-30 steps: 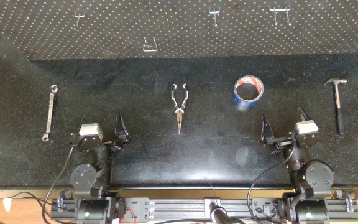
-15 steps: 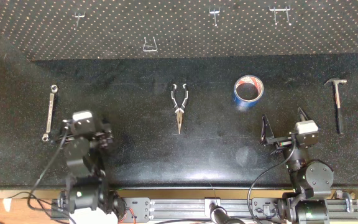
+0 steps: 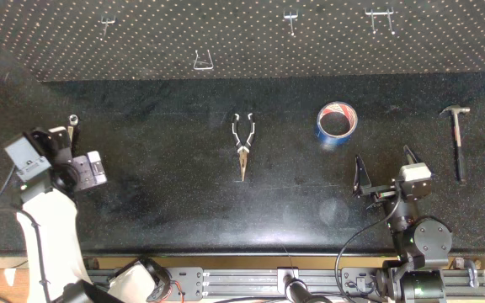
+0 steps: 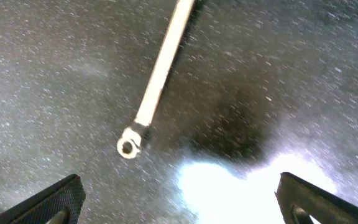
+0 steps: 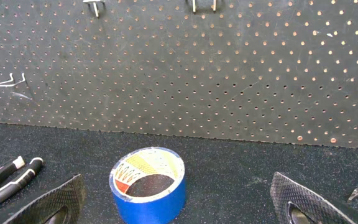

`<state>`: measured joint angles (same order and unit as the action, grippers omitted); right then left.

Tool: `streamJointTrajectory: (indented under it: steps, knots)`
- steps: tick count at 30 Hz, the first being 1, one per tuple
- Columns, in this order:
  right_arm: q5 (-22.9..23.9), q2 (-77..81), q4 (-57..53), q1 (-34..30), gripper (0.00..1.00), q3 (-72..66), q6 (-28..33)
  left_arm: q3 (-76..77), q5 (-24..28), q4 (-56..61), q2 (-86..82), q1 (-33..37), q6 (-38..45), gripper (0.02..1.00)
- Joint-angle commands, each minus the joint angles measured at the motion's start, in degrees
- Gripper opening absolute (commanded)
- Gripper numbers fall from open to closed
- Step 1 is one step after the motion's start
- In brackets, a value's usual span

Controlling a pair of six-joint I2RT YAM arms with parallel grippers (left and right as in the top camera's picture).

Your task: Place Tools Onto Pegboard

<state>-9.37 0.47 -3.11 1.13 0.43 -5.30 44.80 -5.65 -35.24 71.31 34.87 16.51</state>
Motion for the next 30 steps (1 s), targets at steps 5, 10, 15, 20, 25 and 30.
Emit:
streamJointTrajectory:
  steps: [5, 10, 15, 20, 25, 30]
  knots:
    - [-0.13, -0.42, -0.31, -0.35, 0.976, -0.2, 0.63, 10.01, 8.17, 0.09, 11.78, 4.09, 3.93, 0.993]
    - [-0.11, -0.42, -0.31, -0.35, 0.976, -0.2, 0.63, 11.93, 7.8, -0.63, 16.06, 4.13, 3.91, 0.996]
    - [-0.11, -0.42, -0.31, -0.35, 0.976, -0.2, 0.63, 13.86, 7.85, 0.04, 20.46, 4.17, 9.6, 0.996]
    - [-0.11, -0.42, -0.31, -0.35, 0.976, -0.2, 0.63, 16.37, 7.87, 0.09, 24.28, 4.24, 14.01, 0.993]
    - [-0.13, -0.42, -0.31, -0.35, 0.976, -0.2, 0.63, 19.15, 9.84, 0.09, 28.74, 4.5, 14.01, 0.993]
    - [-0.11, -0.42, -0.31, -0.35, 0.976, -0.2, 0.63, 19.85, 11.96, 0.13, 31.04, 5.66, 14.03, 0.993]
